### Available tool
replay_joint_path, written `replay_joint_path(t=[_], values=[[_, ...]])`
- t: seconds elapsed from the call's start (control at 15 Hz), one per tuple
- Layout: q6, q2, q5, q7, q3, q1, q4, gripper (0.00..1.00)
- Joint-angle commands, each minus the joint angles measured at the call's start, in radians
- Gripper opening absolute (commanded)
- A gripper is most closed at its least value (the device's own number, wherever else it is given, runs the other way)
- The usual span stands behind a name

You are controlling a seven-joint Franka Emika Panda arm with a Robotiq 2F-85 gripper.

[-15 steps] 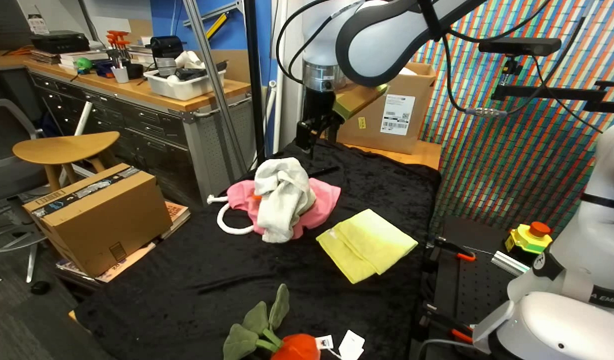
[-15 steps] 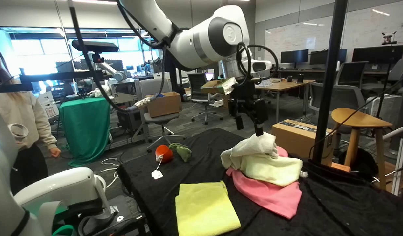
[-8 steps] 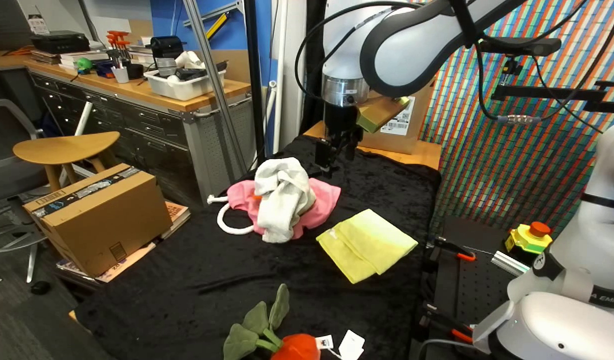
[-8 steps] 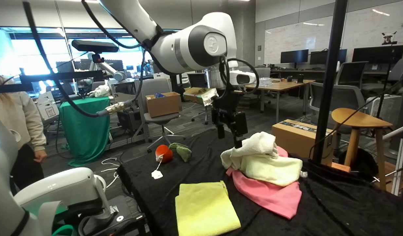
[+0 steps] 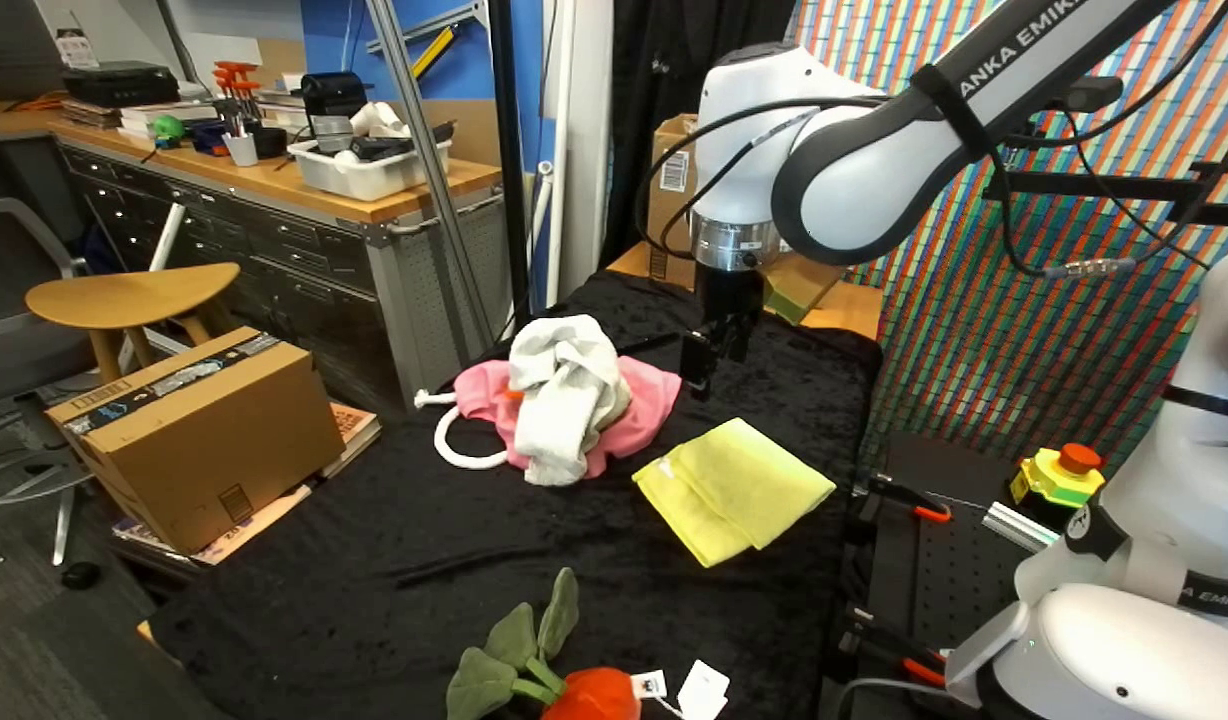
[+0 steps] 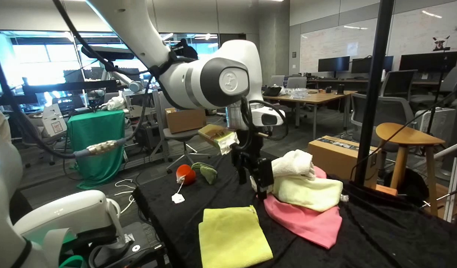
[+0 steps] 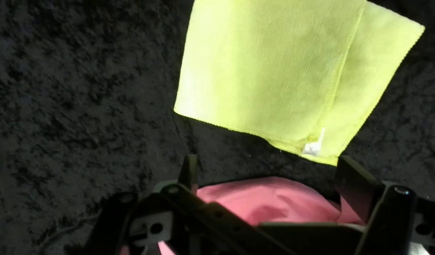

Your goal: Pile all the objects on the middle back of the table

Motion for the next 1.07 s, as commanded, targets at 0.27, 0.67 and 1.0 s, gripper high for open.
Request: replay_joint_path(t=[0.27,0.67,1.0], values=[[0.205,-0.007,-0.007,-0.084,0.021,-0.023,-0.180,1.00],[0.244,0.023,-0.002,-0.058,0.090,0.013,-0.186,1.00],[0.275,0.057,-0.056,0.019,0.143,0.028,-0.186,1.00]])
